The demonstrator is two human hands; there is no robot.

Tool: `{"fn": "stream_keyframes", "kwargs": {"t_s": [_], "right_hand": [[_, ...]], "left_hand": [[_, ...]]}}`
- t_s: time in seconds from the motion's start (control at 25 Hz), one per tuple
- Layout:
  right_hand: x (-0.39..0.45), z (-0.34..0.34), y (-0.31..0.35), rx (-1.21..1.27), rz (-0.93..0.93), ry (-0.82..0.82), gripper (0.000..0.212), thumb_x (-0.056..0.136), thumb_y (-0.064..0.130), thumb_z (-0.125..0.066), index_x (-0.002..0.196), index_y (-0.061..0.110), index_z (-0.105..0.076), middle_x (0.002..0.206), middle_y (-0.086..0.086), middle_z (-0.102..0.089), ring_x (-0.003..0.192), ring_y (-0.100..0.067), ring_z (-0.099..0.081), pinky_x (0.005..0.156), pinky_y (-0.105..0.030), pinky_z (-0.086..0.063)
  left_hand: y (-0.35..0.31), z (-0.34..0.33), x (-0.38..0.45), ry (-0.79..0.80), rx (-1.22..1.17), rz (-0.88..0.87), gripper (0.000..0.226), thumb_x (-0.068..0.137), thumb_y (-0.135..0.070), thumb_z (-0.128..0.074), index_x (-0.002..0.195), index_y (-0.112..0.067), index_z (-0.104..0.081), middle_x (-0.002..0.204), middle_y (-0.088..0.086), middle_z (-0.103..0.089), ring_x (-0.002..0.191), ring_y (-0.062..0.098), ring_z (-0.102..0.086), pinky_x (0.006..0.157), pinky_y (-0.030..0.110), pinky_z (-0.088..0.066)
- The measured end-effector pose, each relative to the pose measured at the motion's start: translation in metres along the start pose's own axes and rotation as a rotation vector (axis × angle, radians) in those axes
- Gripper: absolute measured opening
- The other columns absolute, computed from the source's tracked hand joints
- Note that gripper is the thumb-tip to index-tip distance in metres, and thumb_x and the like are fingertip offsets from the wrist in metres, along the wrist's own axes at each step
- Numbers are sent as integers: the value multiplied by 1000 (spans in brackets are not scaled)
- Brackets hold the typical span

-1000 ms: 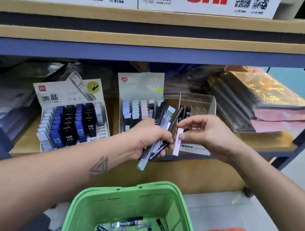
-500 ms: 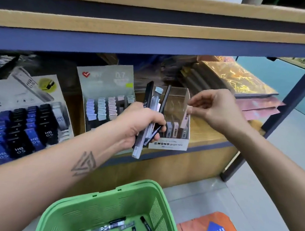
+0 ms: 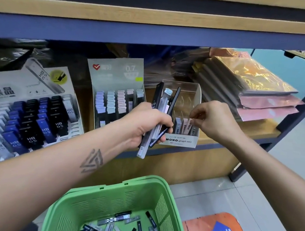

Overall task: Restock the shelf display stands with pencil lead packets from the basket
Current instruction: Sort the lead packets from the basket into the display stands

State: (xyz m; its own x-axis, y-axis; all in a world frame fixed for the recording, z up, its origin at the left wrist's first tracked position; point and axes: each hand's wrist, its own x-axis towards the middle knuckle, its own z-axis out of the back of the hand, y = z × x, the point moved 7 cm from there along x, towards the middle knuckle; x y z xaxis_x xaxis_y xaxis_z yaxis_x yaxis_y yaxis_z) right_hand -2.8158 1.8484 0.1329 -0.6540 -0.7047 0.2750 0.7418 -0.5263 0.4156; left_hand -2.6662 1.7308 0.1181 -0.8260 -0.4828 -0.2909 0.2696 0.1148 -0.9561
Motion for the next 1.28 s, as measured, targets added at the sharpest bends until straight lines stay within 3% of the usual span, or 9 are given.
{"fn": "stream_keyframes", "kwargs": {"t_s": [0.24, 0.52, 0.6, 0.68, 0.76, 0.88, 1.04, 1.12, 1.28], "right_hand": [[-7, -14, 7, -64, -2, -50, 8, 81, 17, -82, 88, 21, -81, 88, 1, -77, 88, -22, -69, 75, -34, -53], [-7, -16, 5, -148, 85, -105, 8, 87, 16, -76, 93, 18, -81, 101, 0, -63, 101, -25, -58, 77, -39, -49], [-6, -7, 9, 16, 53, -118, 12, 90, 17, -72, 98, 19, -80, 98, 1, -66, 93, -18, -61, 76, -32, -49], [-6, -6, 14, 437, -49, 30, 12, 91, 12, -71, 98, 19, -79, 90, 1, -74, 81, -10, -66, 71, -21, -47], [-12, -18, 23, 747, -105, 252, 15, 88, 5, -73, 99, 15, -77, 89, -10, -76, 76, -13, -68, 70, -26, -49], [-18, -32, 28, 872, -122, 397, 28, 85, -5, -71, 109, 8, -71, 104, -18, -74, 82, -18, -67, 70, -30, -50], [-8, -26, 27, 1102, -180, 248, 30, 86, 9, -73, 116, 9, -70, 109, -16, -74, 87, -18, -66, 73, -32, -49], [-5, -23, 28, 1112, -174, 190, 27, 89, 20, -75, 114, 10, -71, 101, -13, -74, 81, -18, -65, 74, -34, -48], [0, -17, 26, 1157, -215, 79, 18, 86, 15, -77, 99, 5, -70, 82, -9, -71, 67, -17, -60, 64, -26, -48]], "left_hand": [[-1, -2, -1, 13, -22, -5, 26, 84, 6, -65, 88, -9, -44, 74, 21, -65, 49, 26, -53, 52, 30, -47], [9, -2, 0, 40, -48, 37, 30, 84, 5, -66, 96, -8, -41, 74, 20, -65, 47, 25, -53, 51, 29, -46], [12, -2, 2, 55, -69, 51, 32, 83, 4, -67, 104, -2, -44, 75, 21, -66, 47, 25, -54, 48, 28, -47], [15, -2, 4, 66, -93, 54, 36, 82, 4, -67, 113, 1, -48, 75, 22, -66, 47, 26, -55, 45, 27, -48], [15, -2, 5, 66, -101, 45, 33, 83, 4, -66, 113, 5, -53, 76, 23, -66, 48, 26, -56, 44, 26, -48], [16, 0, 8, 43, -100, 38, 38, 84, 3, -66, 118, 14, -55, 74, 23, -66, 49, 25, -57, 44, 26, -48], [16, -1, 6, 72, -50, 38, 31, 83, 2, -67, 111, 4, -55, 73, 22, -66, 47, 26, -56, 46, 27, -48], [18, -3, 4, 91, -21, 46, 22, 83, 3, -67, 99, -1, -53, 73, 23, -66, 45, 26, -55, 45, 27, -48], [21, -1, 4, 124, -33, 60, 20, 82, 1, -68, 98, -2, -55, 75, 22, -67, 49, 26, -56, 50, 28, -48]]}}
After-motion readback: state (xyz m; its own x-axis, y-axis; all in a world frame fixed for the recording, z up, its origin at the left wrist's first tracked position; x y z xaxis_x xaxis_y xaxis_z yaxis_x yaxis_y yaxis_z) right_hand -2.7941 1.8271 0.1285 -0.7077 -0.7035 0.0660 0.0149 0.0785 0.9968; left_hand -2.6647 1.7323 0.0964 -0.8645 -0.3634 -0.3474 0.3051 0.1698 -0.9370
